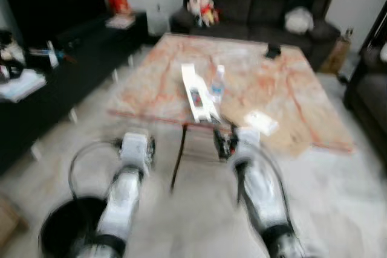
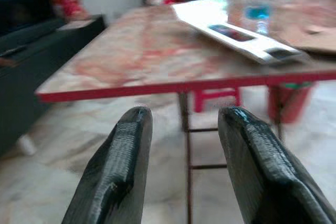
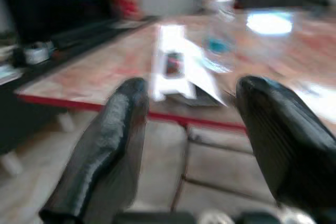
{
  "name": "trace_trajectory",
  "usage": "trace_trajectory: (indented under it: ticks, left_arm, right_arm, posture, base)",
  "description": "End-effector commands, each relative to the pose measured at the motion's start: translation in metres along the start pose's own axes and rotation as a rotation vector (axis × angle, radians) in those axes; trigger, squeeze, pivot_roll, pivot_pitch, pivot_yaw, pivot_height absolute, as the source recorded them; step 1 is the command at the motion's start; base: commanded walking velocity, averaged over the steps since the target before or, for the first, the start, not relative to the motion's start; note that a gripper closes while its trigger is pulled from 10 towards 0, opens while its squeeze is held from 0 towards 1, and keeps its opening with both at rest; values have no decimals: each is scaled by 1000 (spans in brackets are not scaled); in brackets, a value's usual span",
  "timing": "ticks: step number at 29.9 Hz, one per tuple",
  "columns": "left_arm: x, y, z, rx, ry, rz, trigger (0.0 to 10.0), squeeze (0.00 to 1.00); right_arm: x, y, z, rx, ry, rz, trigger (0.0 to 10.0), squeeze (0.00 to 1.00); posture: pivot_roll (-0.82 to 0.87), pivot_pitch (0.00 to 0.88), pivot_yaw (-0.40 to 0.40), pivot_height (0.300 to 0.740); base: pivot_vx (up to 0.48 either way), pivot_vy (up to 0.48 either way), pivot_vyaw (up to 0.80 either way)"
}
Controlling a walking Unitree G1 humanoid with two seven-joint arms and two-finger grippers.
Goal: Picking trash to rubbish bin
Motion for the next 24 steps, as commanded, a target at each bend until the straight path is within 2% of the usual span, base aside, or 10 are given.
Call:
trace_trajectory:
  ticks: [1,11,24]
  left_arm:
    - [4,-2,-2,0,-3,8,10000,0]
    - [6,-4,-6,23,-24,0,10000,0]
    - [7,-5,-8,38,-13,0,10000,0]
  right_arm:
    - [2,-2,-1,-3,-8,2,10000,0]
    - [5,-3,5,-21,-13,12,10000,0]
    - [9,-5,7,-28,-17,21,10000,0]
  posture:
    - [159,0,-19,740]
    - [155,0,-19,740]
    - [152,0,-23,740]
  base:
    - [0,0,0]
    - [0,0,0]
    - [326,0,0]
Point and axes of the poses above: a point about 5 cm out from each wrist's last joint towards the gripper, its own y axis pointing back from the gripper into the wrist, its own x axis along the axis of the wrist's last joint, z = x × y, the point moved 3 cm from there along -y, pointing out of the wrist towards the gripper, and after that the axes turned 1 degree about y, right-handed, at the moved point
